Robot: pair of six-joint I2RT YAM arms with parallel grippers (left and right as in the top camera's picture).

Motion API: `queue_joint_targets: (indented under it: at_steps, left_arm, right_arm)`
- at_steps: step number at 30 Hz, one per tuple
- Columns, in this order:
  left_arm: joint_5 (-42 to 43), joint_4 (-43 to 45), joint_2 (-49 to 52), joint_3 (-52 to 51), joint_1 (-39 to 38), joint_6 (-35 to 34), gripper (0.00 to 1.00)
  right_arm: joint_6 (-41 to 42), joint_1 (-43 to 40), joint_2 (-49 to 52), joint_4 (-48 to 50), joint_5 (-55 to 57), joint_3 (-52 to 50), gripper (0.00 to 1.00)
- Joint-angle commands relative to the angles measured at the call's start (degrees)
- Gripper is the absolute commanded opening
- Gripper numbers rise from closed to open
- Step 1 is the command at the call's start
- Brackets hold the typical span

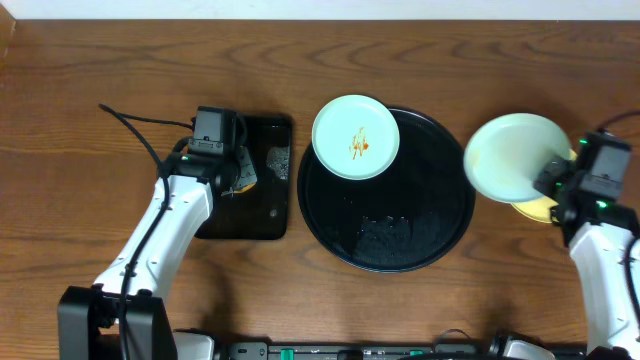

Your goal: Clean dirty plates on tray and stack at the side

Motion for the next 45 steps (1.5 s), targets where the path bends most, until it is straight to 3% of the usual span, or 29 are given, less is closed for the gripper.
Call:
queue_joint_targets:
  at_steps: [1,14,15,17,19,21,22,25,30,39,45]
  left_arm:
    - [-0.24,-0.33,0.22,-0.61,0.28,1.2,0.07]
    - [-0.24,-1.14,0.22,-0.61,0.28,1.2,0.07]
    - [-0.24,-1.14,0.22,-0.61,0.28,1.2,0.07]
    - [-0.24,-1.14,0.22,-0.61,0.28,1.2,0.08]
    - [-0.24,-1.14,0.22,-0.61,0.28,1.2,0.07]
    - [-0.24,-1.16,0.22,-0.61,0.28,1.2,0.07]
    - [-0.24,-1.16,0.22,-0.61,0.28,1.2,0.08]
    - [-0.24,-1.18,0.22,-0.61,0.28,1.2,0.07]
    - [-0.24,-1.2,0.22,-0.61,0.28,1.2,0.07]
    - [-0.24,-1.57,0.22,-0.61,0.28,1.2,0.07]
    - [-0.24,-1.57,0.22,-0.61,0.28,1.2,0.07]
  right_arm:
    - [4.92,-5.03,1.16,0.42,-2.19,1.33,0.01]
    - [6.38,-12.83,6.32,2.82,-4.0,1.33,0.04]
    - [6.38,-12.83,6.32,3.1,-4.81,1.33,0.14]
    - [6.38,-12.81,6.32,3.65,-8.48,1.33,0.49]
    - [6.36,-12.83,6.21,4.04,-15.65,1.33,0.63]
    - [6.34,-12.81,6.21,4.13,-23.47,1.33,0.94]
    - [6.23,-12.81,6.21,4.2,-27.23,1.33,0.99]
    - [4.61,-12.2,6.21,5.2,-38.75,1.33,0.99]
    - [0.11,-6.47,6.21,2.99,-41.53,2.01,0.99]
    - [-6.84,10.4,7.32,-13.4,-26.56,17.05,0.99]
    - [-13.05,18.97,14.62,-23.06,-23.56,29.2,0.99]
